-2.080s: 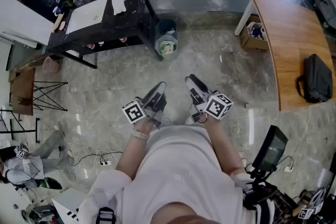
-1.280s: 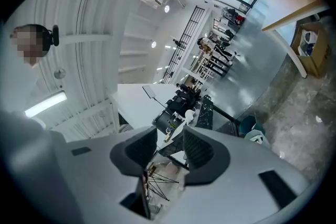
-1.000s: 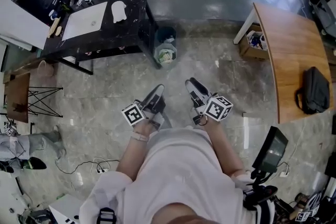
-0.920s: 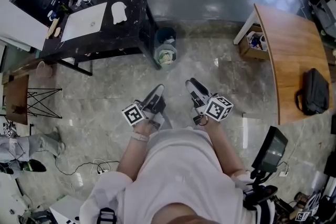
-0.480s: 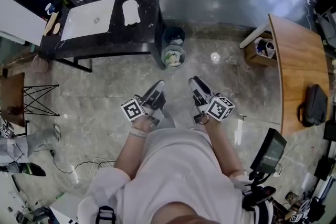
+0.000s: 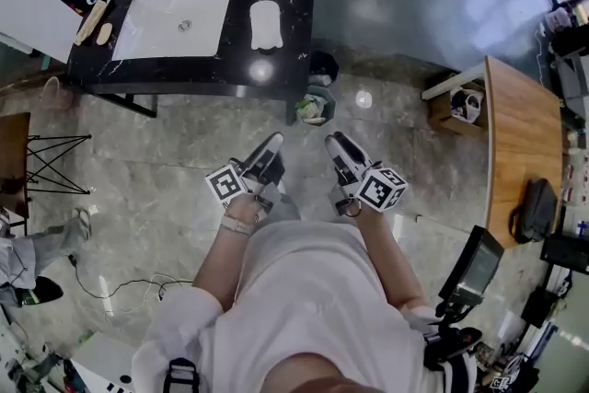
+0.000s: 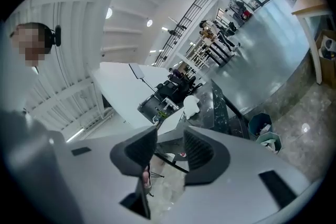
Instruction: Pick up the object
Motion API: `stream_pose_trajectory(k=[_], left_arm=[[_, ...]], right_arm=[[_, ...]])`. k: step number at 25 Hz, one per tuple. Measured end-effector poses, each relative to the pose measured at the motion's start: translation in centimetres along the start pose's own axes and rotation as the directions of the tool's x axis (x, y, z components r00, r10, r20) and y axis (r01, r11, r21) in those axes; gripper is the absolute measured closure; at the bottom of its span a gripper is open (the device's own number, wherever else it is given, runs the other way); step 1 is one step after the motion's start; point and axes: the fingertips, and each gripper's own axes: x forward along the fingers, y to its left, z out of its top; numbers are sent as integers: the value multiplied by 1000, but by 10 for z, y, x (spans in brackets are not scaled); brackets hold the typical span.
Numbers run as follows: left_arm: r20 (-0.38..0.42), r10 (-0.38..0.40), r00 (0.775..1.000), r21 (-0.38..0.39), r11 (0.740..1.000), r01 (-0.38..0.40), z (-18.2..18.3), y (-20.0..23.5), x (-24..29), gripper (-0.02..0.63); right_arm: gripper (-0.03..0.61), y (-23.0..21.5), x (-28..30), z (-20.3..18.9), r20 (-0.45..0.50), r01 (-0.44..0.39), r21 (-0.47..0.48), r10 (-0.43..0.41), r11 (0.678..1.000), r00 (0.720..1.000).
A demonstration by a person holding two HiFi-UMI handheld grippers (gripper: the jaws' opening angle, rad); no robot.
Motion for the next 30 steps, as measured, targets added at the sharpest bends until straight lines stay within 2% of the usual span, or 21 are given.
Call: stream_pose_trajectory(k=[6, 10, 14, 19, 21, 24, 28, 30], left_arm=[[90, 7, 996, -16, 1000, -5, 39, 7, -22, 609], [164, 39, 986, -2, 999, -39, 64, 14, -43, 609], [262, 67, 963, 9, 997, -71, 82, 15, -61, 609], [381, 91, 920, 22, 994, -108, 97, 6, -74, 609], [418, 98, 903, 34, 992, -123, 101, 0, -80, 609], [470, 115, 875, 46, 987, -154, 101, -9, -91, 609], [531, 136, 836, 54, 980, -194, 96, -16, -102, 609], [563, 141, 815, 59, 976, -210, 97, -18, -107, 609]], right_arm=[[417, 14, 48, -10, -79, -37, -28, 34, 999, 996], [417, 27, 84, -15, -132, -97, -40, 91, 994, 987], [417, 30, 110, -22, -204, -151, -41, 140, 988, 969], [417, 29, 152, -16, -272, -219, -6, 209, 976, 939], [417, 31, 169, -15, -310, -231, -46, 206, 972, 928], [417, 23, 188, -16, -394, -213, -175, 130, 961, 910], [417, 12, 210, -10, -469, -234, -319, 62, 918, 881], [417, 4, 224, -7, -502, -255, -391, 27, 885, 865]])
